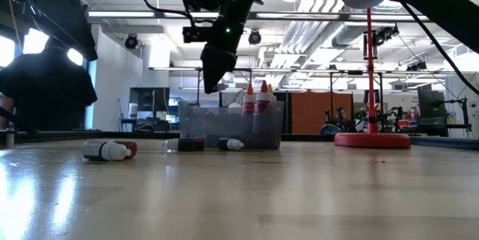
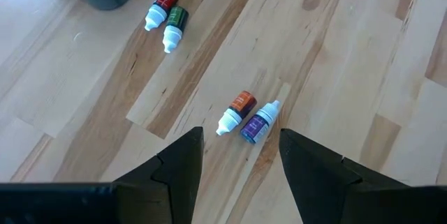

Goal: Pick & Place food coloring
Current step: Put the small red food coloring bottle into the black bin

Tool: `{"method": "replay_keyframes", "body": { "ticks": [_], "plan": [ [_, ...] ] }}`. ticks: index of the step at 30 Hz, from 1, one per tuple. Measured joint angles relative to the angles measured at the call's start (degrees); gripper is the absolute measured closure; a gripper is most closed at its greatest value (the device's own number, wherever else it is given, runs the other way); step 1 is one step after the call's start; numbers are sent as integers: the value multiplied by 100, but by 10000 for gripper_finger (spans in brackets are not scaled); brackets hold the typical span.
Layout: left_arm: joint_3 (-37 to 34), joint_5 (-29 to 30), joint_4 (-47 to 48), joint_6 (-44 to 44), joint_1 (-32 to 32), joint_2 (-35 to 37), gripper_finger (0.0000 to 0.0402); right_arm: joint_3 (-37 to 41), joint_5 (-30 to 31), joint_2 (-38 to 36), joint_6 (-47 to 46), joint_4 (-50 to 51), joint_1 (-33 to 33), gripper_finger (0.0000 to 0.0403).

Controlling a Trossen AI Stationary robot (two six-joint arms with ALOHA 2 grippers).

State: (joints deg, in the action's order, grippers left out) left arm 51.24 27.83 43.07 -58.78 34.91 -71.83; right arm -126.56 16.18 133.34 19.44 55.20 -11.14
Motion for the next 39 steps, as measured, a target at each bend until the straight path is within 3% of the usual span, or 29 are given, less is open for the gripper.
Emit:
{"method": "replay_keyframes", "body": {
  "ticks": [24, 39],
  "plan": [
    [0, 39, -9, -2, 1, 0, 215, 28, 21, 308, -882, -261, 29, 310],
    [0, 39, -11, -4, -1, 0, 215, 1167, 208, 297, -682, -1201, 81, 310]
  ]
}}
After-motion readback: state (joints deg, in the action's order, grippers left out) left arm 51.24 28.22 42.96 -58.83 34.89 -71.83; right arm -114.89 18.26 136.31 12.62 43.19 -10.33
